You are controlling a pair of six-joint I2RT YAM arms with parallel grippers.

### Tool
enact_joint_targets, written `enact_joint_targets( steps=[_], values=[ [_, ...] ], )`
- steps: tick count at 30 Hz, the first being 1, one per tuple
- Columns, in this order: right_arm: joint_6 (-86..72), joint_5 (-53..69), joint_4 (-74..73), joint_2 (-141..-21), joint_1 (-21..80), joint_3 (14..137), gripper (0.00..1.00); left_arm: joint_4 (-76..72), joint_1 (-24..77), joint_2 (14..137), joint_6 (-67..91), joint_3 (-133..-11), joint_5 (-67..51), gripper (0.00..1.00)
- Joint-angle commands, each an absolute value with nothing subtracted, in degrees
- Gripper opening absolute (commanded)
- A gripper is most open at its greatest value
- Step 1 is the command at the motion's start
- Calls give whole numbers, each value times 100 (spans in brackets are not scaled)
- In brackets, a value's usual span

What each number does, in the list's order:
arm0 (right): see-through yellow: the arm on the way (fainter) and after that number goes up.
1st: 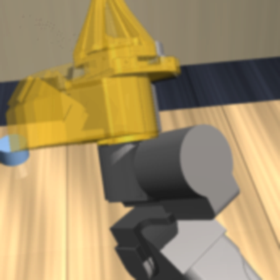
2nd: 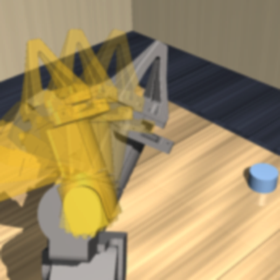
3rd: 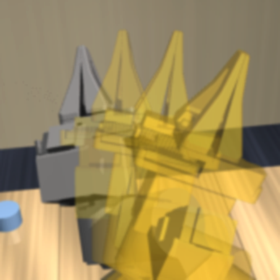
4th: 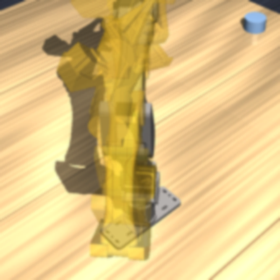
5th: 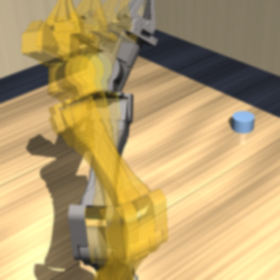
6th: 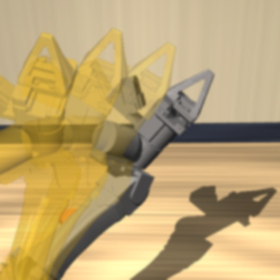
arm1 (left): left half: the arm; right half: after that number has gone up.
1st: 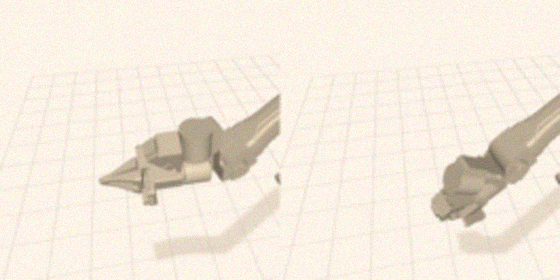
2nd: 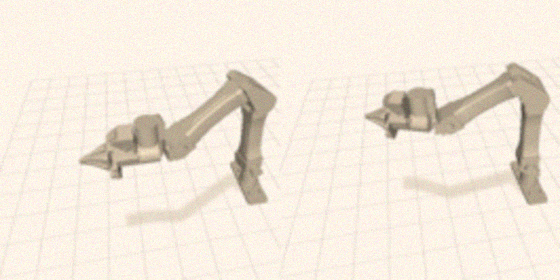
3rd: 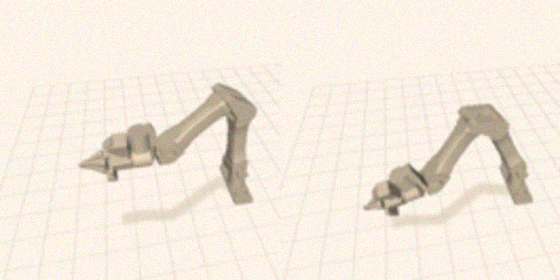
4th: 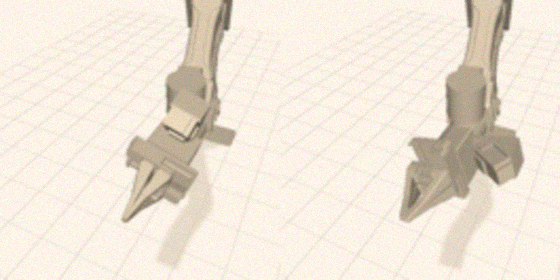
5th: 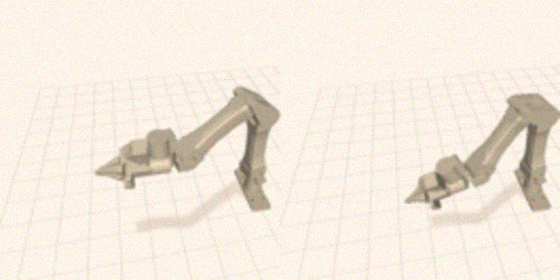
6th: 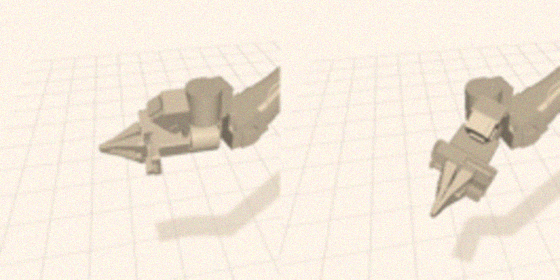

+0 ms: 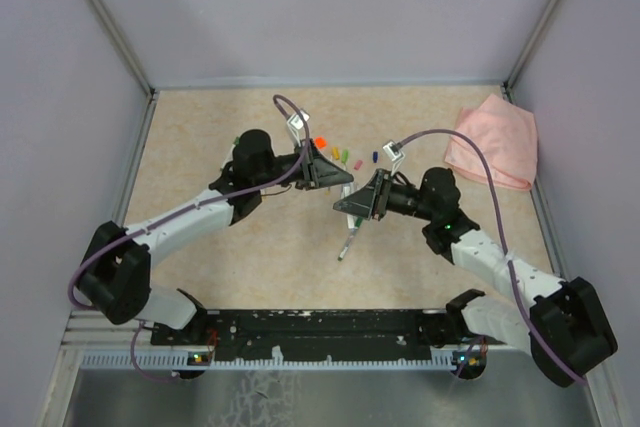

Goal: Open the pen caps
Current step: Open the pen cap from the pen.

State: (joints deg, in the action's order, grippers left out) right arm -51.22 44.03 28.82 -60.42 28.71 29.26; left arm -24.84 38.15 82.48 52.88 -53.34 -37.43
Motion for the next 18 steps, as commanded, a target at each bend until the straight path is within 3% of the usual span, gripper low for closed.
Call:
enact_joint_targets(
  steps=[1, 5, 9, 11, 14, 18],
  values=[
    [-5463, 4072, 3580, -5890, 2900, 3027, 38, -3040, 3828, 7992, 5400, -5103, -3388, 0],
    [-5603, 4184, 3801, -6035, 2905, 2988, 36, -3301, 3832, 7920, 5531, -4968, -3214, 0],
    [-5813, 4265, 4137, -6205, 2907, 2925, 26, -3529, 3823, 7920, 5643, -4909, -3147, 0],
    [-5832, 4287, 4157, -6226, 2909, 2934, 19, -3624, 3823, 7921, 5703, -4856, -3097, 0],
    [-5823, 4332, 4157, -6250, 2909, 2942, 0, -3706, 3810, 7915, 5739, -4823, -3034, 0],
    [-5852, 4467, 4300, -6275, 2909, 2923, 0, -3947, 3705, 7841, 5749, -4752, -2801, 0]
  ],
)
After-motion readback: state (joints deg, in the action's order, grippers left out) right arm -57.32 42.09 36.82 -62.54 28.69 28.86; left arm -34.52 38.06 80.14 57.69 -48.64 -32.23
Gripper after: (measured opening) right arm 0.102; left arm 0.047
